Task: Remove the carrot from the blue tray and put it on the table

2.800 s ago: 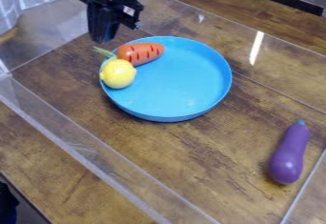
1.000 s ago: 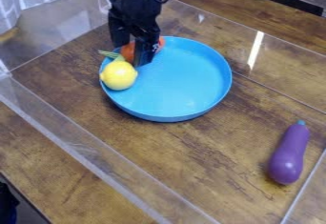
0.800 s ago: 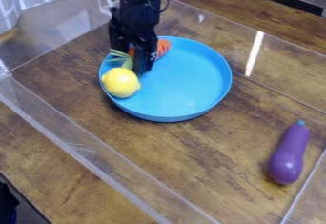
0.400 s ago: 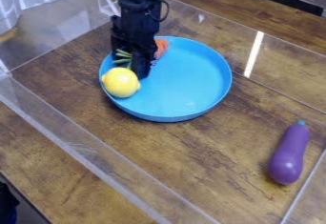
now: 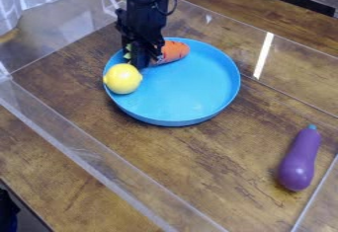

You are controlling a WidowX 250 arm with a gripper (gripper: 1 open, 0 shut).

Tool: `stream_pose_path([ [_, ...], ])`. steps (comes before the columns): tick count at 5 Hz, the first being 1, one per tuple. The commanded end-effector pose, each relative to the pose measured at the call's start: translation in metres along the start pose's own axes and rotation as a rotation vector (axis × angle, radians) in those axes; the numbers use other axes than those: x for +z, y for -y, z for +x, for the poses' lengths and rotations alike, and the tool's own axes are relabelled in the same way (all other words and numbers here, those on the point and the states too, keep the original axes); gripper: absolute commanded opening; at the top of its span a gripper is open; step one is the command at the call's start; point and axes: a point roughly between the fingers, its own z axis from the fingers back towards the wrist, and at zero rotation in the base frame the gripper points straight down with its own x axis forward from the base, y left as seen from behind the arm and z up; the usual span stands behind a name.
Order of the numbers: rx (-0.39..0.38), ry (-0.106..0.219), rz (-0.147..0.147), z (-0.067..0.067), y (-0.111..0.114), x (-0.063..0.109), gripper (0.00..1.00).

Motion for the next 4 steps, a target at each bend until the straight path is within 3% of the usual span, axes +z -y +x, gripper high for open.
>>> stream_pose_path([
  [1, 0.033, 0.047, 0.029, 0.0062, -0.0137, 0.0164, 1.0],
  [2, 0.034, 0.044, 0.031, 0.0065, -0.0151, 0.0175, 0.0],
  [3, 0.037, 0.039, 0.033, 0.0067, -0.0167, 0.0193, 0.0],
  [4, 0.054, 0.035, 0.032, 0.0057, -0.0185, 0.0175, 1.0],
])
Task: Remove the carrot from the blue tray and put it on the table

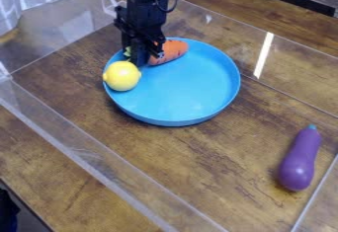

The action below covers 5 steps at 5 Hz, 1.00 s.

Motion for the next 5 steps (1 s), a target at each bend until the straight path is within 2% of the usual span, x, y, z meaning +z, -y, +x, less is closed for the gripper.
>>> stream_pose_path([
  [1, 0.045, 0.045, 0.022, 0.005, -0.016, 0.014, 1.0],
  [2, 0.043, 0.048, 0.021, 0.007, -0.016, 0.013, 0.0],
  [3, 0.031, 0.054, 0.023, 0.011, -0.017, 0.009, 1.0],
  [4, 0.033, 0.056, 0.022, 0.011, -0.017, 0.011, 0.0],
  [5, 0.034, 0.068, 0.022, 0.009, -0.02, 0.021, 0.0],
])
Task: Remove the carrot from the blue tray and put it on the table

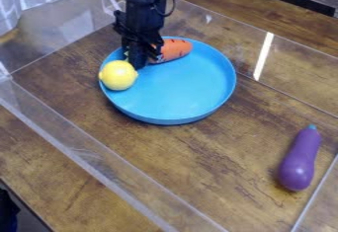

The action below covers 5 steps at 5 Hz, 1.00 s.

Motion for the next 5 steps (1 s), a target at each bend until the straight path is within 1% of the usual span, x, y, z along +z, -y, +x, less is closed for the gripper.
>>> stream_pose_path([
  [1, 0.028, 0.09, 0.039, 0.004, -0.018, 0.041, 0.0],
  [5, 0.033, 0.145, 0.042, -0.004, -0.026, 0.079, 0.0],
])
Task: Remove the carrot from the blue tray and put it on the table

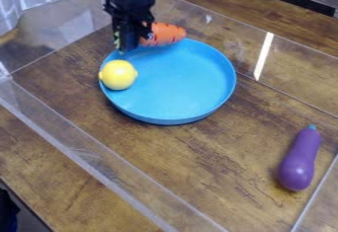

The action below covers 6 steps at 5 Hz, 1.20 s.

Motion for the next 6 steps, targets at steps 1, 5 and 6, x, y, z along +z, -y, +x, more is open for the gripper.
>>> stream_pose_path([
  [1, 0.031, 0.109, 0.053, 0.004, -0.018, 0.047, 0.0],
  [5, 0.002, 0.105, 0.041, 0.009, -0.025, 0.026, 1.0],
  [6, -0.008, 0.104, 0.032, 0.009, -0.024, 0.016, 1.0],
])
